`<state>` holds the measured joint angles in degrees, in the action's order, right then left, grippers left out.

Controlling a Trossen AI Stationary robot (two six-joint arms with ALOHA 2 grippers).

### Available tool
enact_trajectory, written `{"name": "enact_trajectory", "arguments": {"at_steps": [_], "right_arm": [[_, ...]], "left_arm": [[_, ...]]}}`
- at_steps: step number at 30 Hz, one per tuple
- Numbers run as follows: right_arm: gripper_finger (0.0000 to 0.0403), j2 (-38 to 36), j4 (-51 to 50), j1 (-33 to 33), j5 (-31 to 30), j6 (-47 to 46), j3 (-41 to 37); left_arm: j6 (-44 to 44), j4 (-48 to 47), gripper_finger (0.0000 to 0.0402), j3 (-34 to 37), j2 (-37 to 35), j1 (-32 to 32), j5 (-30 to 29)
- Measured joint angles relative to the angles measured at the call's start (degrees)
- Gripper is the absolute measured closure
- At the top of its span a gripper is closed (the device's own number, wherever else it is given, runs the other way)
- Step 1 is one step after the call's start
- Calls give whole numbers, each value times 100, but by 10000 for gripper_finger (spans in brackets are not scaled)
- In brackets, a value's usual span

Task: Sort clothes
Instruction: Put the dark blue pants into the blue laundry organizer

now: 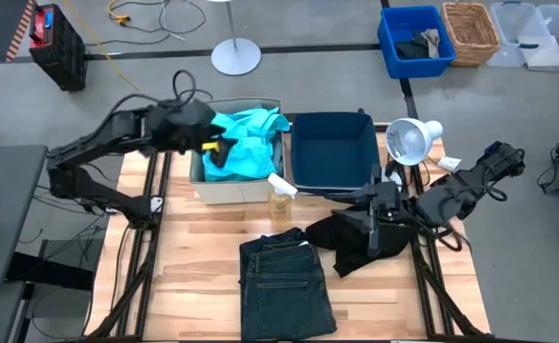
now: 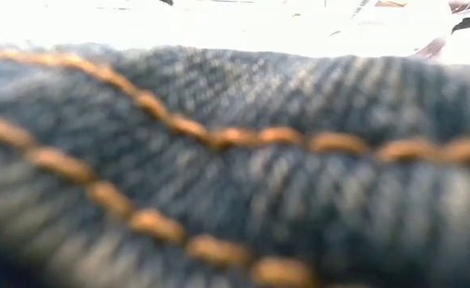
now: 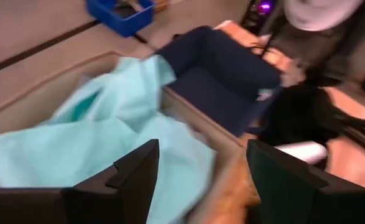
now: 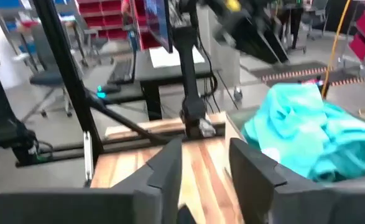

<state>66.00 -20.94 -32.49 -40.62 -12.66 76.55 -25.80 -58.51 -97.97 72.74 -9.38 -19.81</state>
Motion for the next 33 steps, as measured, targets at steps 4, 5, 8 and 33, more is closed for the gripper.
{"name": "enact_trajectory", "arguments": {"at_steps": [4, 5, 8, 33], "right_arm": [[207, 7, -465, -1, 5, -266, 0], [196, 37, -529, -4, 6, -309, 1], [173, 113, -821, -22, 17, -359, 24], [196, 107, -2281, 573, 491, 1404, 1956]], "left_arm": [[-50, 83, 163, 0, -171, 488, -204], [-76, 111, 163, 0, -192, 638, -300], [-84, 243, 163, -2, -191, 1080, -406], [-815, 2066, 164, -2, 987, 3349, -1117]]}}
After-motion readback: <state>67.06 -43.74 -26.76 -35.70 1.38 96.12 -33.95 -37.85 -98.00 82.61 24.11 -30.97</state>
